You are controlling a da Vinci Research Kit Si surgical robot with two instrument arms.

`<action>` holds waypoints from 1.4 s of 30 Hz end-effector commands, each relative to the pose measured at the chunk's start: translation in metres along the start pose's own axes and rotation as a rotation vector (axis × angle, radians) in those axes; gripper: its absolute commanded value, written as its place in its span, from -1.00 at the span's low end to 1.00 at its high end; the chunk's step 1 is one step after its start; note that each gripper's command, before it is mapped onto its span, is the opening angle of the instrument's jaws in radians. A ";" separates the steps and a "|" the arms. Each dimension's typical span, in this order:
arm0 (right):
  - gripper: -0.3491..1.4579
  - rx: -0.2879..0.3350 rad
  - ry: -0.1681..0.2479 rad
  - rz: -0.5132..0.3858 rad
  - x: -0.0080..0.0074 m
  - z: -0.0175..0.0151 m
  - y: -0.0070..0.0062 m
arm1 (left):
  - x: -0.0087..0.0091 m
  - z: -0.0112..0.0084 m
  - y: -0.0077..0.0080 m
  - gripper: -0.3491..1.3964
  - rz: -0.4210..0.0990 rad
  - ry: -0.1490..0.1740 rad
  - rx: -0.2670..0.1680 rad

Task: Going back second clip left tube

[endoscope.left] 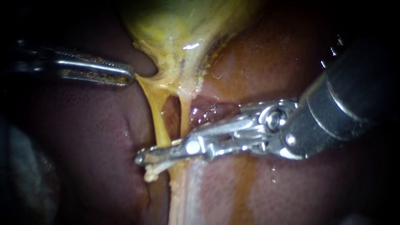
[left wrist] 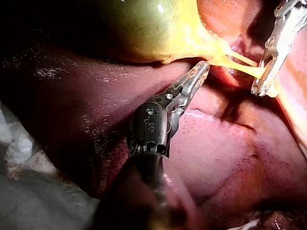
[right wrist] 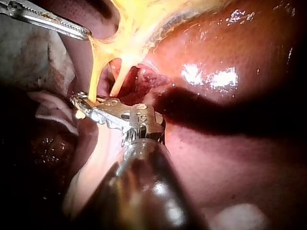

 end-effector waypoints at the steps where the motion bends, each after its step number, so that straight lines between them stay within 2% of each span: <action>1: -0.90 0.003 -0.003 0.000 -0.0001 0.0003 0.0001 | 0.0000 0.0000 0.0000 -1.00 0.000 0.000 -0.001; 4: -0.41 0.012 0.008 -0.034 -0.0004 0.0009 0.0006 | 0.0000 0.0000 0.0000 -1.00 0.000 0.000 -0.001; 7: -0.20 0.025 0.027 -0.074 -0.0005 0.0017 0.0015 | 0.0000 0.0000 0.0000 -1.00 0.000 0.000 -0.001; 11: -0.14 0.024 0.029 -0.155 -0.0007 0.0023 0.0028 | 0.0000 0.0000 0.0000 -1.00 0.000 0.000 -0.001; 15: -0.11 -0.008 0.052 -0.206 -0.0010 0.0025 0.0044 | -0.0001 0.0000 0.0000 -1.00 0.000 0.000 -0.001; 19: -0.07 -0.039 0.073 -0.262 -0.0006 0.0021 0.0059 | -0.0001 0.0000 -0.0001 -1.00 0.000 0.000 -0.001; 24: -0.07 -0.053 0.068 -0.349 -0.0007 0.0008 0.0070 | -0.0001 0.0001 -0.0001 -1.00 0.001 0.000 -0.001; 31: -0.06 -0.085 0.060 -0.543 -0.0020 -0.0023 0.0062 | -0.0002 -0.0001 -0.0001 -1.00 0.001 0.000 -0.002; 37: -0.06 -0.098 0.061 -0.614 -0.0024 -0.0071 0.0043 | -0.0002 -0.0002 -0.0001 -1.00 0.001 0.000 -0.002; 42: -0.06 -0.090 0.053 -0.657 -0.0028 -0.0109 0.0034 | -0.0002 -0.0002 -0.0001 -1.00 0.001 0.000 -0.002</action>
